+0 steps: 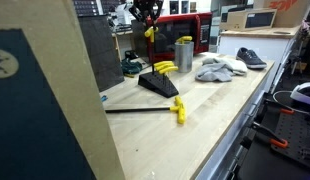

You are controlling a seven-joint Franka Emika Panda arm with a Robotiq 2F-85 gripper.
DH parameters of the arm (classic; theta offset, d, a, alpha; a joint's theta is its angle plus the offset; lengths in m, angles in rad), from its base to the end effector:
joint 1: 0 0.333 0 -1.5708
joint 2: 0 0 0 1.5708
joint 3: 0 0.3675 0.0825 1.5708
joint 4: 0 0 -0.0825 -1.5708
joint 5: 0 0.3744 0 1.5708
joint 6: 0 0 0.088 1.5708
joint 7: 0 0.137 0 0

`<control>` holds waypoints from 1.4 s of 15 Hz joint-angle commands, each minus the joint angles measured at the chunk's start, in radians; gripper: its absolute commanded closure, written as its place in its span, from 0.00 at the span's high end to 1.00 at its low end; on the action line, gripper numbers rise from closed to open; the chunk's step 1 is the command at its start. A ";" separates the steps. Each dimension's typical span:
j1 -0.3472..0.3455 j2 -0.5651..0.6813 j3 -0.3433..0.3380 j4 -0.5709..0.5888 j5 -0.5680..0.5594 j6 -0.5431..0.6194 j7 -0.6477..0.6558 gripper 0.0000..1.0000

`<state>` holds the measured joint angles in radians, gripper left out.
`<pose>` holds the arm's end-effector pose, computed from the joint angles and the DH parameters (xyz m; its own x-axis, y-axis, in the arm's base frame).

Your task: Remove the black object from the tin and put it on the black stand

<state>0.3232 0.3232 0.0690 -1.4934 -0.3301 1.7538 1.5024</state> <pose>0.6257 0.2105 0.5077 0.4942 -0.8202 0.2882 -0.8668 -0.4905 0.0902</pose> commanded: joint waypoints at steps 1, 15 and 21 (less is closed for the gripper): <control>-0.009 -0.042 0.001 -0.067 -0.014 0.000 0.047 0.06; -0.049 -0.034 -0.018 -0.070 -0.013 -0.018 0.118 0.06; -0.045 -0.019 -0.012 -0.048 -0.016 -0.031 0.122 0.06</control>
<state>0.2727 0.3114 0.0540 -1.5155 -0.3326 1.7517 1.5947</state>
